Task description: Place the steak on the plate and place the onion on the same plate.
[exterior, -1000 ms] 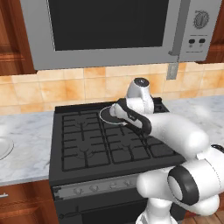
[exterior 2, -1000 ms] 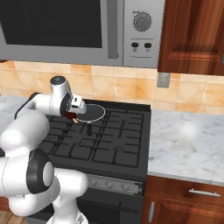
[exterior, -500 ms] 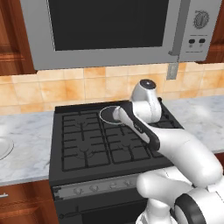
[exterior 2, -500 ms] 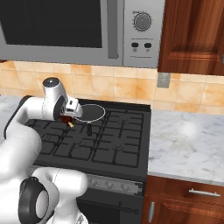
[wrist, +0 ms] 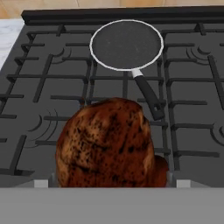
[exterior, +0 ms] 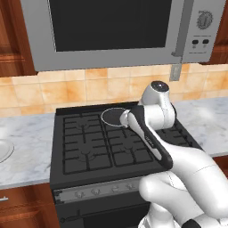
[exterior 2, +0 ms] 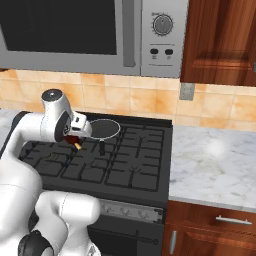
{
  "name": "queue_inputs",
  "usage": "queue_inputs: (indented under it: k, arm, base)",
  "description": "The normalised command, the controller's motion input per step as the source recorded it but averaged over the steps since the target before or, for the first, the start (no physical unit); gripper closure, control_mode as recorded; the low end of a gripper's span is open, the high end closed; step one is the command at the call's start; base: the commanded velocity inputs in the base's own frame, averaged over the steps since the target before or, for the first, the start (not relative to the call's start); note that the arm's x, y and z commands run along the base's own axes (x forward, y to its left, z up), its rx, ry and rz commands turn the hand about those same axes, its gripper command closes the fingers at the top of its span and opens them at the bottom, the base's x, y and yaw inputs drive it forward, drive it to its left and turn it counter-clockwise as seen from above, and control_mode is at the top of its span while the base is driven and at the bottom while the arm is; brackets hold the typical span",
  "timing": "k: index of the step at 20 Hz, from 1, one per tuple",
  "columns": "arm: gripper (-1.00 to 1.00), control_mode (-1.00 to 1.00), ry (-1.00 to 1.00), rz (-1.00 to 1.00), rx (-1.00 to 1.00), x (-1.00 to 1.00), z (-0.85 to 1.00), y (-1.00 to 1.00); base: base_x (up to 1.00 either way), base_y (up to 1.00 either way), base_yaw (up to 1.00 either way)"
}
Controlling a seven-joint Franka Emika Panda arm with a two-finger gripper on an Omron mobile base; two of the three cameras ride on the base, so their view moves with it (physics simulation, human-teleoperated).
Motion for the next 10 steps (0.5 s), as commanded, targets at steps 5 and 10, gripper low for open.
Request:
queue_inputs:
  k: [5,10]
  arm:
    - [1.0,-1.0,0.02,0.0,0.0,-0.34,0.26,-0.06]
    - [1.0,-1.0,0.02,0.0,0.0,-0.07,0.05,0.0]
  base:
    - [0.0,0.0,0.0]
    - [0.0,0.0,0.0]
